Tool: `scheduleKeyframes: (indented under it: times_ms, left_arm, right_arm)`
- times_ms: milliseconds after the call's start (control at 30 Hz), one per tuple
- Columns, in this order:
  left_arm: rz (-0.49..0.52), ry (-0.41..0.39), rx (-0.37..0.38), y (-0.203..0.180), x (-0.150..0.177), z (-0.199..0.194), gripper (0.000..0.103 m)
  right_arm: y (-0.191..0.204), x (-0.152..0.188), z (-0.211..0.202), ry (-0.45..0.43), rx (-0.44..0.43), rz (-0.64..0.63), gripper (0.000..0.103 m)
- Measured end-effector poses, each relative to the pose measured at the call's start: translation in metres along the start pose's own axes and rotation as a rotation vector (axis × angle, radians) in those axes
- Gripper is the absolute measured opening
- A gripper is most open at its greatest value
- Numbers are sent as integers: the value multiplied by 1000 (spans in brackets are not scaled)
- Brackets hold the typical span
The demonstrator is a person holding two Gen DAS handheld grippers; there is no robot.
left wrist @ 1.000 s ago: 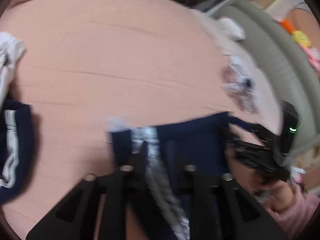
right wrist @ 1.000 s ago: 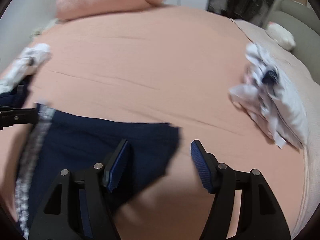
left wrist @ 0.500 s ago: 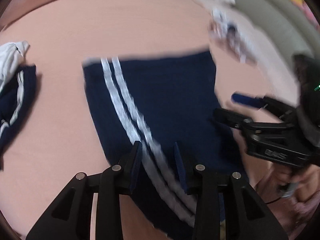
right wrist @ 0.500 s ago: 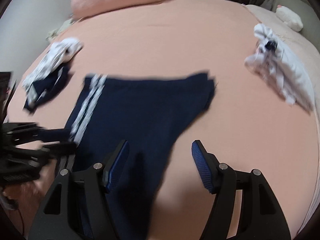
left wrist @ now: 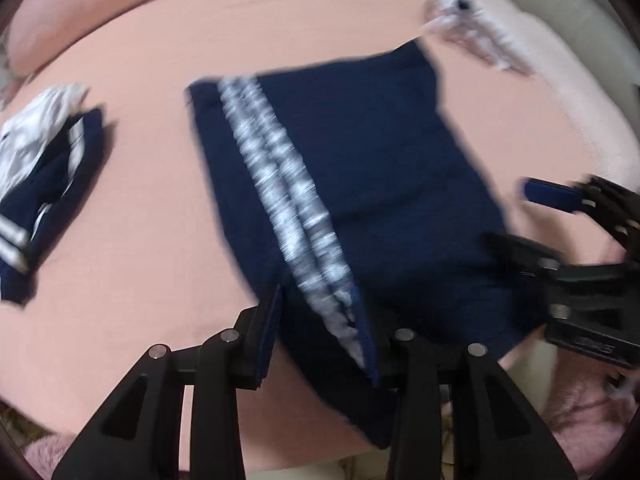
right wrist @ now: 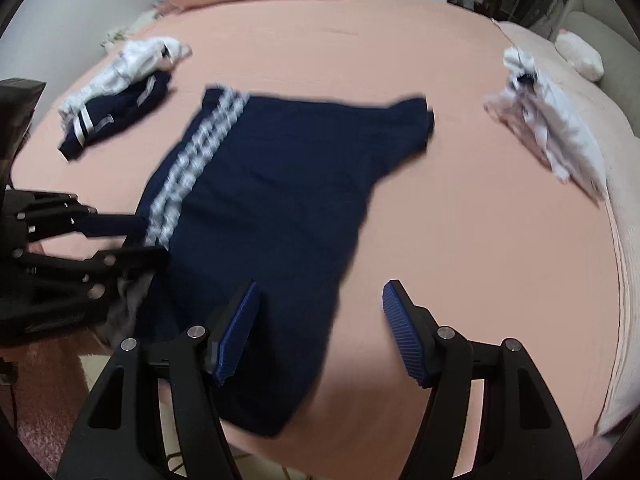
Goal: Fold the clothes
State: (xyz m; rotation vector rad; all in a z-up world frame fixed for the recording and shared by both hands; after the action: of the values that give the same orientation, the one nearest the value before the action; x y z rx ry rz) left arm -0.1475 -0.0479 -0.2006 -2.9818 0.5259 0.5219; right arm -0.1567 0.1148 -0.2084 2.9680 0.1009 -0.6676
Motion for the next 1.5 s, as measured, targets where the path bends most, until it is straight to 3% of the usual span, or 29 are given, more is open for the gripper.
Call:
scheduleKeyframes:
  times_ms: [133,267,333,433,533,567,633,667,767,833,933,1067,1133,1267,1433,1500]
  left_arm:
    - [-126,-96,39,24,19,-25,46]
    - [-143,-139,148,14,34,-30,46]
    - [-105,-105,69,9,33,-21,46]
    - [-134,-55,-61,18,47,-15,49]
    - [-285,-128,58,37,62,-26,48]
    - [-309,-164,108,36,68,-29,48]
    - [-295,-166,127,26,75,-28,48]
    - [-285,-162,129,21,78,-27,48]
    - [-226,-78,-32,18,80,-19,50]
    - [-294,-84,-25,31,87,-23,50]
    - [-412,-154,78,52,98,-34,49]
    - [-440,-231,320,40,83,-29,49]
    - [-383,-213,301,16,64,-20,49]
    - [-295,-87,142,5,66,-1,50]
    - [-342,-119,51,18,67,-14,49]
    - [-381,-159,131,22,67,-19,49]
  right_arm:
    - [-15,10,-4,19,15,51,66]
    - [-21,16,-8,11,-12,110,66]
    - [-24,19,-9,7,-25,140,66]
    - [-28,24,-12,0,-46,185,66]
    - [-33,28,-14,-6,-66,230,66]
    - [-34,30,-15,-8,-73,245,66]
    - [-39,31,-19,-15,-99,271,66]
    - [-40,32,-20,-15,-108,270,66]
    - [-36,37,-10,13,-32,209,66]
    - [-36,38,-12,10,7,192,66]
    - [-41,37,-22,-16,2,212,66]
    - [-43,40,-31,-30,-79,257,70]
    - [-41,42,-32,-28,-108,257,70]
    - [-34,45,-23,8,-38,210,70]
    - [-40,45,-32,-25,-6,216,70]
    - [-43,44,-37,-50,0,220,70]
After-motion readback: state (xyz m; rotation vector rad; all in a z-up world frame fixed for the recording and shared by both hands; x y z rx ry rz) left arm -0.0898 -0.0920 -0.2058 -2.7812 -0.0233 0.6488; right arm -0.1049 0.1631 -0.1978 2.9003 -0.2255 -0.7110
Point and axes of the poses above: each gripper's, at about its wrist camera, not at the fingertips, and z roughly the way its jaws point, y to its left, x to its underside, the point moved 1 cm from there along z, roughly the way its jaws point, and after that the axes turned 10 degrees about z, right-handed, at the moved point
